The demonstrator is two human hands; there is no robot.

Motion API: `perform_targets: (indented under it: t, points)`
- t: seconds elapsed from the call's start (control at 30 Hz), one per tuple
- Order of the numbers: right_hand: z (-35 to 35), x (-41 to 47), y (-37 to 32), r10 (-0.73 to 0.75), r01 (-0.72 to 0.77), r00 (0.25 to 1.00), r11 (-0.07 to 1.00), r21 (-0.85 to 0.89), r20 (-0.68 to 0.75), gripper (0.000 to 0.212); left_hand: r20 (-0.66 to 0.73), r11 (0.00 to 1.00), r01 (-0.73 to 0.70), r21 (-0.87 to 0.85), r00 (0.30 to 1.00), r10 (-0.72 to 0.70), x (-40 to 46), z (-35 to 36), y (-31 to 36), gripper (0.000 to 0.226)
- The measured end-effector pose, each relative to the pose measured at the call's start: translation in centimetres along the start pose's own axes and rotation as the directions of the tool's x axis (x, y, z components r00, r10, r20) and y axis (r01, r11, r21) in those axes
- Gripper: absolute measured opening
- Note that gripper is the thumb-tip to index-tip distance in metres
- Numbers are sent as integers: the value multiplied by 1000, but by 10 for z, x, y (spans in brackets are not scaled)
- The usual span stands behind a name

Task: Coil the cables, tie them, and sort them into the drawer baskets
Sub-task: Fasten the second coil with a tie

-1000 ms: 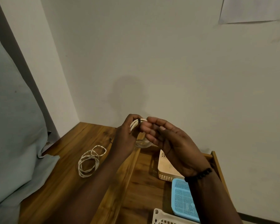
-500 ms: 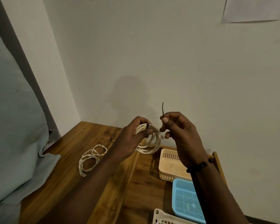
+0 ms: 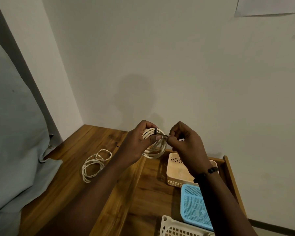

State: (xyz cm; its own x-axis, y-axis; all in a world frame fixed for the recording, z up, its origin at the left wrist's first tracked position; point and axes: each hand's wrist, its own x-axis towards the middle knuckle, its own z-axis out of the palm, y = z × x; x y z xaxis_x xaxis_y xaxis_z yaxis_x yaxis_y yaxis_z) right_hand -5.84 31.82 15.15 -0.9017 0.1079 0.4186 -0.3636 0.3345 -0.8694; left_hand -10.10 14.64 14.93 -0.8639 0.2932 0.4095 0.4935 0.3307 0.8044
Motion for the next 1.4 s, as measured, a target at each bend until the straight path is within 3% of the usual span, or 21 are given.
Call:
perform_targets:
  t: [0.23, 0.57, 0.8, 0.93, 1.1, 1.17, 1.23, 1.33, 1.4]
  points:
    - [12, -2, 5, 9, -11, 994, 1000, -22, -112, 10, -11, 1000, 4, -26, 1000, -4, 0, -1, -2, 27]
    - [23, -3, 8, -57, 55, 996, 998, -42, -62, 5, 11, 1000, 8, 9, 1000, -8, -2, 1, -6, 25]
    - [27, -5, 5, -100, 85, 985, 991, -107, -140, 5, -16, 998, -14, 57, 1000, 15, -2, -5, 1, 27]
    - [31, -6, 2, -195, 149, 968, 952, -269, -156, 33, -21, 997, -8, 72, 1000, 9, -3, -5, 5, 23]
    - [36, -2, 3, -393, 319, 917, 826, -466, -69, 27, 2, 992, -35, 117, 999, 35, -7, -5, 6, 20]
    - [37, -1, 0, -398, 335, 915, 842, -423, -67, 19, 30, 991, -34, 127, 999, 31, -7, -4, 7, 22]
    - [31, 2, -6, -333, 302, 937, 923, -239, -105, 8, 62, 995, -51, 89, 997, 46, -10, -3, 9, 19]
    - [8, 30, -15, -12, 68, 961, 978, 196, -275, 5, 150, 989, -146, 33, 979, 140, -16, 0, 17, 18]
    - [-6, 53, -14, 185, -71, 923, 944, 322, -337, 9, 170, 983, -178, 42, 971, 168, -18, 7, 22, 20]
